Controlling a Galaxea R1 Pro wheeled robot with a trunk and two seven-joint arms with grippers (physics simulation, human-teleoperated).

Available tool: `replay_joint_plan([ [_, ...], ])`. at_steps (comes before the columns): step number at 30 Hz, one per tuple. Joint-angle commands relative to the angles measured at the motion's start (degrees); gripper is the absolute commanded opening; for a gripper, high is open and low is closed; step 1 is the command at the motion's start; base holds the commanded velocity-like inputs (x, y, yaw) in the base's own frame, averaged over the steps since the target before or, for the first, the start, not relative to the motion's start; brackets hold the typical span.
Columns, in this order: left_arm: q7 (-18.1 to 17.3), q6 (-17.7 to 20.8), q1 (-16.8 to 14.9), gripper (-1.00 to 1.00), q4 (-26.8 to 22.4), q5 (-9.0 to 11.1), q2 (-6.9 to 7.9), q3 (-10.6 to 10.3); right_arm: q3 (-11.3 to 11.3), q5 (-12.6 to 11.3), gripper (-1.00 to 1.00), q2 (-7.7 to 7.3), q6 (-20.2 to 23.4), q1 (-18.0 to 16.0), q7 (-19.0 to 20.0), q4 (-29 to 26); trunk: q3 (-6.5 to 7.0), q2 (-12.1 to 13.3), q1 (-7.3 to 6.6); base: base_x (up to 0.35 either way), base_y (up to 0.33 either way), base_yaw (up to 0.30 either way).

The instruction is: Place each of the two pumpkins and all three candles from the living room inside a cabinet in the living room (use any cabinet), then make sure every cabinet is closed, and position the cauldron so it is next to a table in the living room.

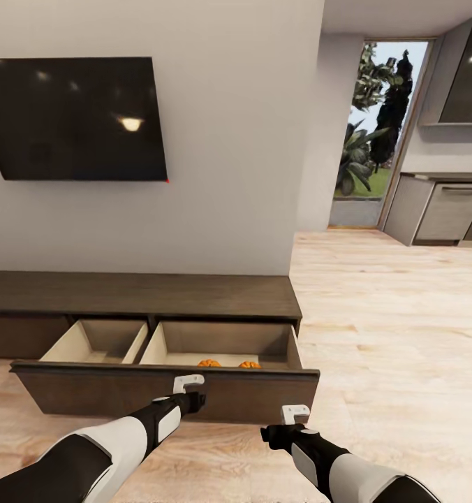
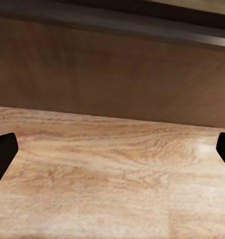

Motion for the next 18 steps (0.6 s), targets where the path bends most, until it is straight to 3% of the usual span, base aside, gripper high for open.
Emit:
replay_joint_plan([
  [1, 0.11, 0.11, -0.06, 1.0, 0.08, 0.48, -0.03, -0.48, 0.48, -0.58, 1.0, -0.01, 0.12, -0.04, 0.11, -0.01, -0.24, -0.44, 0.22, 0.0, 0.0, 0.0],
  [18, 0.11, -0.11, 0.4, 1.0, 0.08, 0.48, -0.03, -0.48, 0.5, -0.58, 1.0, -0.01, 0.1, -0.04, 0.11, -0.02, -3.29, -7.26, 3.95, 0.0, 0.0, 0.0],
])
